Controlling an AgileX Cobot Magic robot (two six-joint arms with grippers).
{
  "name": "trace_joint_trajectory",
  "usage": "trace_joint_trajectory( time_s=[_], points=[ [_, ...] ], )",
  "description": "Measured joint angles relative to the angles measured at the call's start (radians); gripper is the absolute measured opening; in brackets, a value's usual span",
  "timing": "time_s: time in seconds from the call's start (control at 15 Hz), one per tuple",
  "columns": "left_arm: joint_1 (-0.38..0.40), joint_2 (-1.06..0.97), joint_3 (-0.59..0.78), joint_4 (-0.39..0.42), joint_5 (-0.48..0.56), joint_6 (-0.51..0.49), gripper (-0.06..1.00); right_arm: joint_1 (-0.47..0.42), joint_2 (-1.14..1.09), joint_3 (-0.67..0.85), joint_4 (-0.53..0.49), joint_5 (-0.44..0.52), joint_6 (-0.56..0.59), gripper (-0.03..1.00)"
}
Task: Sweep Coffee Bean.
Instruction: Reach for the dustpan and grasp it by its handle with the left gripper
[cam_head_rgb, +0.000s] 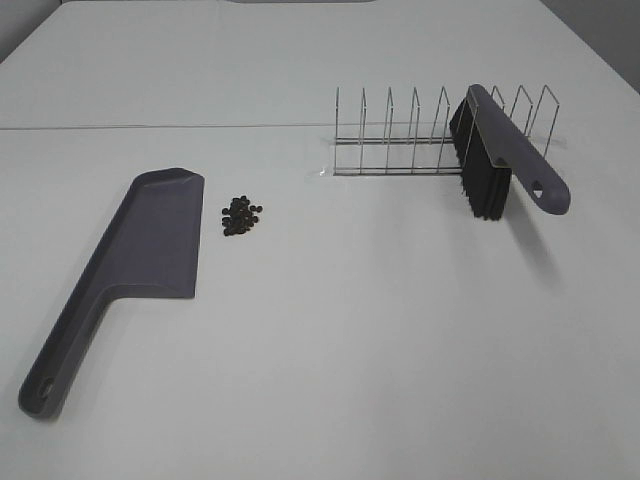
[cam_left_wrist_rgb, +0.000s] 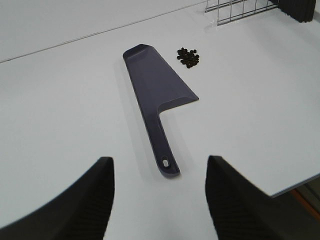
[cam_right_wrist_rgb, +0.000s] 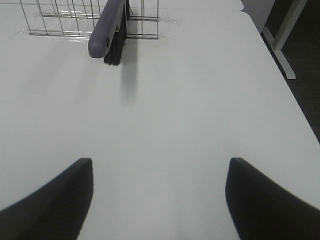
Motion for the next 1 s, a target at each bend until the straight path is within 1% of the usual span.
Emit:
trace_joint_trajectory(
  time_s=[1.0],
  points=[
    [0.000, 0.000, 0.000, 0.000, 0.000, 0.000, 0.54, 0.000, 0.000, 0.000, 0.000, 0.000, 0.000, 0.70]
  ],
)
